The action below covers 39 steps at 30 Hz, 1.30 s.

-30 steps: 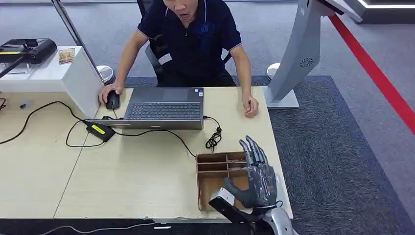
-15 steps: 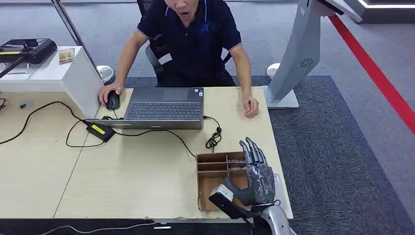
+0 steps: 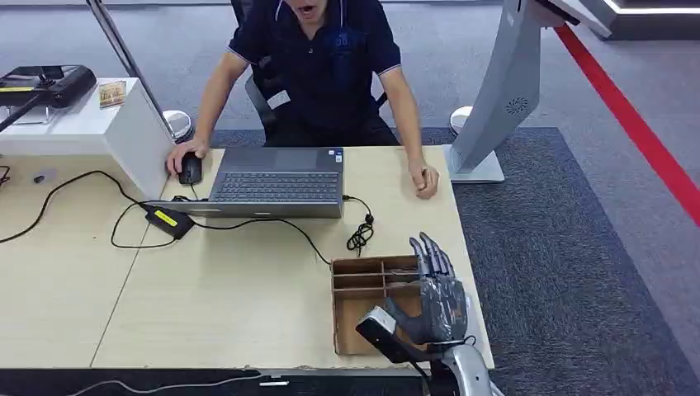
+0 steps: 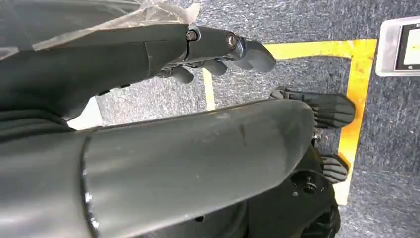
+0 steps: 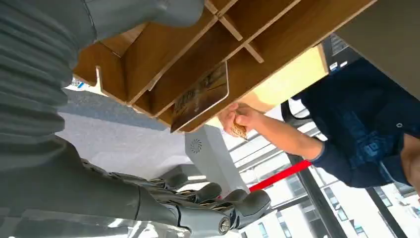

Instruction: Pass the card to the sensor for recognition and then transmit it.

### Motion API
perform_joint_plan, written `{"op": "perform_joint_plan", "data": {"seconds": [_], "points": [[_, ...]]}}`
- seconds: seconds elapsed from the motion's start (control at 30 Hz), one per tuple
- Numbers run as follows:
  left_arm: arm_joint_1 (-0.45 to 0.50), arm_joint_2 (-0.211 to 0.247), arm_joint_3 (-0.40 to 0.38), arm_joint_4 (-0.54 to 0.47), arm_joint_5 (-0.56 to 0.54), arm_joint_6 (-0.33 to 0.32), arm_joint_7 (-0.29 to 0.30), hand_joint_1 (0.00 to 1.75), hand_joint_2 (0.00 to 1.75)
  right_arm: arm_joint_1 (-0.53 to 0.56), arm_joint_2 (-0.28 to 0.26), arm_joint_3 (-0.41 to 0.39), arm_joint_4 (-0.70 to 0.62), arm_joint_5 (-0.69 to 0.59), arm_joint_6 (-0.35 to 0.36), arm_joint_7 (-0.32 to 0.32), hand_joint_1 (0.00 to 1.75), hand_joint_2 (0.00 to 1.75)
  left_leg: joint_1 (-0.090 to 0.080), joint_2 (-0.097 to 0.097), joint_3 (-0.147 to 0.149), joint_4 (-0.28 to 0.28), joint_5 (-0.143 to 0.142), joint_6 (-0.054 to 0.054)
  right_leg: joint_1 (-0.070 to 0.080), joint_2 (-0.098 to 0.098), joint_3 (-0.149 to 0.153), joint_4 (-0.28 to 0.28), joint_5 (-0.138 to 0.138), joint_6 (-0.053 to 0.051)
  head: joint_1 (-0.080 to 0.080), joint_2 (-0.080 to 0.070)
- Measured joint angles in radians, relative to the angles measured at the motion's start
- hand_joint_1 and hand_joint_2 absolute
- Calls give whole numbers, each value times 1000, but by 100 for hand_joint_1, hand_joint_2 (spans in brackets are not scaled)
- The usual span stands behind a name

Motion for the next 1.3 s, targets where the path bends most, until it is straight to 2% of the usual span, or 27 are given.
{"op": "perform_joint_plan", "data": {"seconds": [1.3], "points": [[0,3,-18,0,-18,-3,0,0,0,-5,-11,-59,21,75,5,38,0,175,0,0,0,0,0,0,0,0,0,0,0,0,0,0]]}}
